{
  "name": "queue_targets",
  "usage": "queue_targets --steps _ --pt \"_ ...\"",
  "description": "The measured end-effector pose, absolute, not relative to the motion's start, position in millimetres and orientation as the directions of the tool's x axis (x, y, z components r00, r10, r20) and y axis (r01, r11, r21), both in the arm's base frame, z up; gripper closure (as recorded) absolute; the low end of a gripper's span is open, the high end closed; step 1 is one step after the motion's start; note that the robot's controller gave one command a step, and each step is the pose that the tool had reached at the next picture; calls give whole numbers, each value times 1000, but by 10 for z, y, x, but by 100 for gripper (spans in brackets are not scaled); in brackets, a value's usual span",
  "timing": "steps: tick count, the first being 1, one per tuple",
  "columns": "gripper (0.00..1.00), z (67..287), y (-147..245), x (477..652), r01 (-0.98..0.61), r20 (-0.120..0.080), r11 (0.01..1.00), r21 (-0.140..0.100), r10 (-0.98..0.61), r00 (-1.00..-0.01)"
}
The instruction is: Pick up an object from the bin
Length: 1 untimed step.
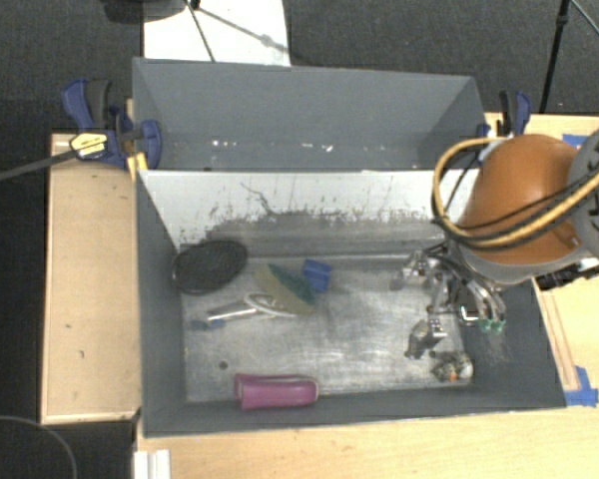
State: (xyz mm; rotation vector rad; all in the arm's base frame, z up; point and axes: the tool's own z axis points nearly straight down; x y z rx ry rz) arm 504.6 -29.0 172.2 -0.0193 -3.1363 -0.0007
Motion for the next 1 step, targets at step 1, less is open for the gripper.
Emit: queue_targets --steps 1 --pt "0 803 447 5549 147 0 989 3 147 -989"
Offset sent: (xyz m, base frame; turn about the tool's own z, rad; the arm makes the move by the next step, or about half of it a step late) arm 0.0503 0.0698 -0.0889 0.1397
